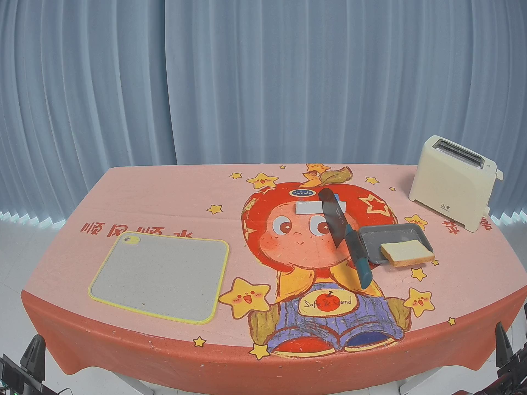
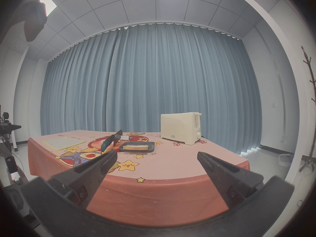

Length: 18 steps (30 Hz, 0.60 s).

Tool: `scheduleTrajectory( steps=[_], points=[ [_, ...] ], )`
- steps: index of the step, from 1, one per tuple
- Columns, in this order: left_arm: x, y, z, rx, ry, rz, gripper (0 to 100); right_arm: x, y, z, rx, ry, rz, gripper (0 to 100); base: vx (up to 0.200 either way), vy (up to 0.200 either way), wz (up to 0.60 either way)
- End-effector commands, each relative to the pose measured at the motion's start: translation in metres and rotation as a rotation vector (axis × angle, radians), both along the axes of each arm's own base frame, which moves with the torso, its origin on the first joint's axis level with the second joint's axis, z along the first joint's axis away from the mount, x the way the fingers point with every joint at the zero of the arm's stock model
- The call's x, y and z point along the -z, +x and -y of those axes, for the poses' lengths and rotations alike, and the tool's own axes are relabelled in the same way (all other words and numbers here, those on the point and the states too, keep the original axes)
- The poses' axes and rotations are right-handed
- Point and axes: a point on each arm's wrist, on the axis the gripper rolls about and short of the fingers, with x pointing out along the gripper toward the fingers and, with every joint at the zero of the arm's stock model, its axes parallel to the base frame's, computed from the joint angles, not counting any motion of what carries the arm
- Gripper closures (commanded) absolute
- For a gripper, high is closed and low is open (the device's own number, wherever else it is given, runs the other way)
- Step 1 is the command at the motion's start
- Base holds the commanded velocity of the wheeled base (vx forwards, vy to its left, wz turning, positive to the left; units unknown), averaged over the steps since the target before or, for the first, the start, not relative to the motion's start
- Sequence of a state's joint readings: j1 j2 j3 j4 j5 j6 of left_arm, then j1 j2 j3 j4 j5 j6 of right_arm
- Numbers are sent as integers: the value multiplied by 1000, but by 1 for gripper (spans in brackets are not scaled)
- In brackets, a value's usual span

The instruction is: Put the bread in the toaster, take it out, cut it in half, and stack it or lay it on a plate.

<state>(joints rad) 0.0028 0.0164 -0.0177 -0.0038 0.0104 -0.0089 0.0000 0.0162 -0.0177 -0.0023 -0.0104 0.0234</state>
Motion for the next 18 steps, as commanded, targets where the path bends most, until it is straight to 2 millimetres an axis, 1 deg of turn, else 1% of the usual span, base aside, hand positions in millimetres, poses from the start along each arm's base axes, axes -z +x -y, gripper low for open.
scheduleTrajectory(
  steps=[1,18],
  points=[
    [5,1,0,-1,0,-11,100,5,0,0,0,0,-2,0,0,0,0],
    [5,1,0,-1,0,-11,100,5,0,0,2,-17,1,0,0,0,0]
  ],
)
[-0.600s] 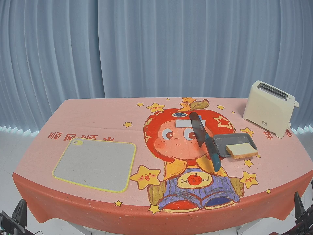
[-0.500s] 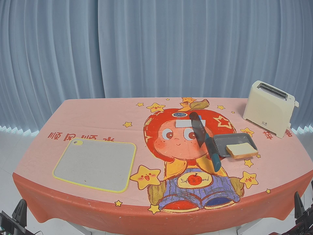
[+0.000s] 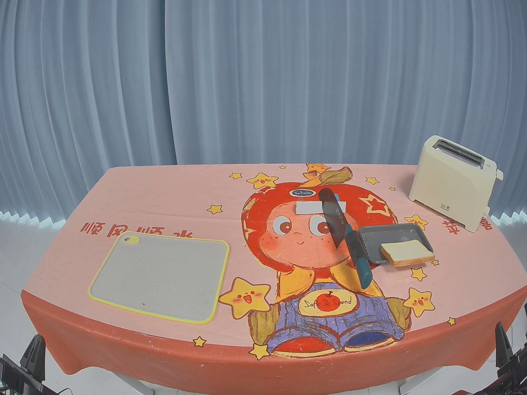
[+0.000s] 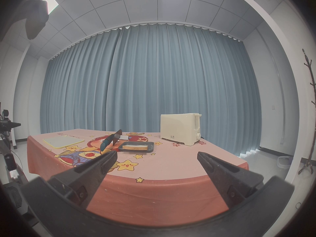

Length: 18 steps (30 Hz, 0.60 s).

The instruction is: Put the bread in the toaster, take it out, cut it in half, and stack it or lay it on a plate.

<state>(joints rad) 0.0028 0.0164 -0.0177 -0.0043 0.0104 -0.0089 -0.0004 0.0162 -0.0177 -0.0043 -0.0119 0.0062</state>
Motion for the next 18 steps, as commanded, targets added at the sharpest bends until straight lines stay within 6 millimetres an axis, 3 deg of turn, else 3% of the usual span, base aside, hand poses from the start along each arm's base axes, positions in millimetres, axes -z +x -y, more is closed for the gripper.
scheduleTrajectory(
  steps=[1,18],
  points=[
    [5,1,0,-1,0,-12,100,5,0,0,0,0,-1,0,0,0,0],
    [5,1,0,-1,0,-12,100,5,0,0,6,0,-3,0,0,0,0]
  ],
)
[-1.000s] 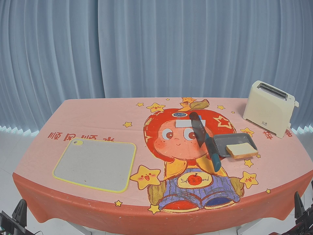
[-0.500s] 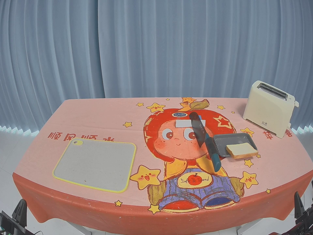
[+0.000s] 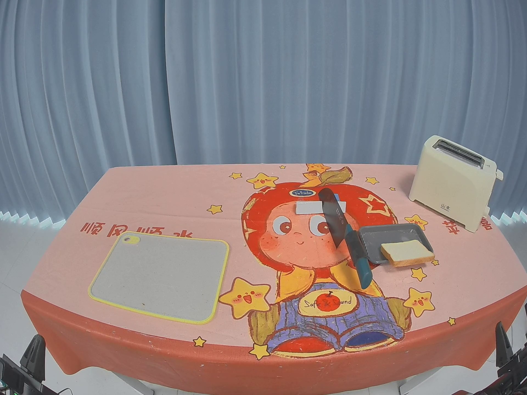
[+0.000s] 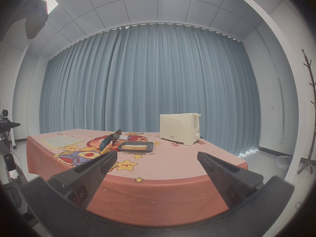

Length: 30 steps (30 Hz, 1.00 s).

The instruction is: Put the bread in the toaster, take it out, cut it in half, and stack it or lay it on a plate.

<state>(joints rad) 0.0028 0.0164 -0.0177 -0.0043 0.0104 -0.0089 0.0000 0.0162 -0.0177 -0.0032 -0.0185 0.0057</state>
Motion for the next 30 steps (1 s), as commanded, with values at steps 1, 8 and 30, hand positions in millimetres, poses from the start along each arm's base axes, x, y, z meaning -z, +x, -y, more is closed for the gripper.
scheduleTrajectory(
  steps=[1,8,30],
  points=[
    [5,1,0,-1,0,-12,100,5,0,0,1,0,-2,0,0,0,0],
    [5,1,0,-1,0,-12,100,5,0,0,1,-1,-2,0,0,0,0],
    [5,1,0,-1,0,-12,100,5,0,0,4,0,0,0,0,0,0]
  ],
)
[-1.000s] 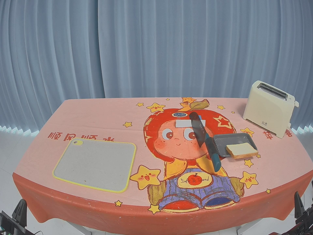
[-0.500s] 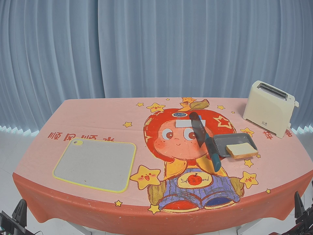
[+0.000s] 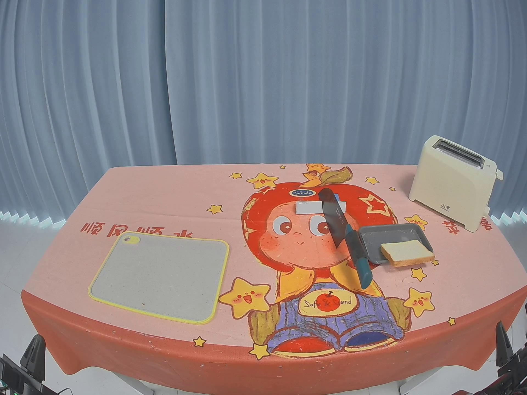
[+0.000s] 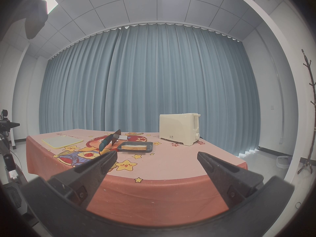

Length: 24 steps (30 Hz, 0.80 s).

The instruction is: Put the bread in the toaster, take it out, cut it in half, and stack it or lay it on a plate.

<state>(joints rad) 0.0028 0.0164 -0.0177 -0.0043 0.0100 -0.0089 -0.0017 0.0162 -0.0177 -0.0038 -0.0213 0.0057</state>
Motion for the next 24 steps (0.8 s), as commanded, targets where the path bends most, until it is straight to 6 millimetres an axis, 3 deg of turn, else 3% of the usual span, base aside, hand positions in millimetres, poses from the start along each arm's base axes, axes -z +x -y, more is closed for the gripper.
scheduleTrajectory(
  steps=[1,3,7,24],
  points=[
    [5,1,0,-1,0,-12,100,5,0,0,0,0,-1,0,0,0,0],
    [5,1,0,-1,0,-12,100,5,0,0,2,0,1,0,0,0,0],
    [5,1,0,-1,0,-12,100,-12,-2,0,4,-11,166,0,0,0,0],
    [5,1,0,-1,0,-12,100,-5,-1,0,-14,-25,102,0,0,0,0]
  ],
)
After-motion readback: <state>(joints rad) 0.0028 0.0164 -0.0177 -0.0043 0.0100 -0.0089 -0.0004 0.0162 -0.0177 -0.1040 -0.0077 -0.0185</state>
